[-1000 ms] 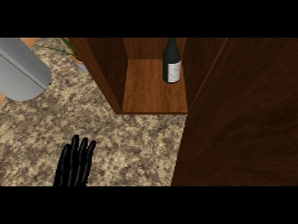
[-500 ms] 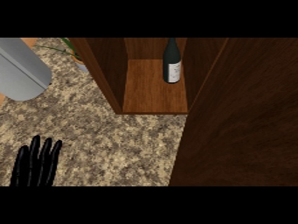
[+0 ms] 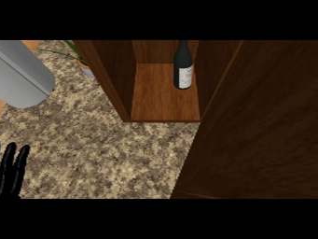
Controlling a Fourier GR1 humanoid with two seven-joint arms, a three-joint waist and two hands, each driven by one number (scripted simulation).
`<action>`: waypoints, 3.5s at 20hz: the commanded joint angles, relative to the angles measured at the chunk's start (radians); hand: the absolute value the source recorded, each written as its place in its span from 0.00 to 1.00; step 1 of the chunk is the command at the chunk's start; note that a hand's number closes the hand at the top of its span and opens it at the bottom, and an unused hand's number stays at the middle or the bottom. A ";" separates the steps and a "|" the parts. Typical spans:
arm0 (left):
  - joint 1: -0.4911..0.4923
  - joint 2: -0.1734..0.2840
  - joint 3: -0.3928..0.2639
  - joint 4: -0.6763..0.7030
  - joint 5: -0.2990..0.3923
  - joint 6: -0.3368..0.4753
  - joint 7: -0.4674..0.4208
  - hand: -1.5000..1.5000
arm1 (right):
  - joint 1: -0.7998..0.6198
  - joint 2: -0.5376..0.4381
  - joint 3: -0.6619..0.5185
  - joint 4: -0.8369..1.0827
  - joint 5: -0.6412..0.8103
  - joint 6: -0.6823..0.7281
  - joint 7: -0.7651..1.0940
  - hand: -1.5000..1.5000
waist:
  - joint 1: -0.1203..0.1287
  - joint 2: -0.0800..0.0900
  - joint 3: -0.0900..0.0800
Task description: Pick up the wine, place it into the cabinet and close the cabinet
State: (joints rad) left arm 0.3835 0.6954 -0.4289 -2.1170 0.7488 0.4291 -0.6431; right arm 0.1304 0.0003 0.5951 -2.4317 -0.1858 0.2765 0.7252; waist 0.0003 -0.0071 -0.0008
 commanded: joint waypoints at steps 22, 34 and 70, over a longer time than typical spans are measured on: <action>0.033 0.116 0.318 0.051 0.224 -0.294 0.125 0.00 | -0.400 -0.003 0.402 0.072 0.358 -0.559 0.019 1.00 | 0.013 0.000 -0.003; -0.045 0.057 0.286 0.088 0.202 -0.286 0.151 0.00 | -0.815 -0.008 0.238 0.312 0.143 -0.757 0.018 1.00 | 0.043 0.010 -0.004; -0.098 -0.057 0.324 0.119 0.087 -0.285 0.241 0.00 | -1.324 -0.098 -0.298 1.452 -0.004 -0.443 -0.558 1.00 | 0.030 0.019 0.000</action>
State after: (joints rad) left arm 0.2774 0.6398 -0.1005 -1.9928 0.8472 0.1510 -0.4050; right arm -1.2174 -0.0142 0.3649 -1.1371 -0.2129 -0.1750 0.2115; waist 0.0314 -0.0356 -0.0071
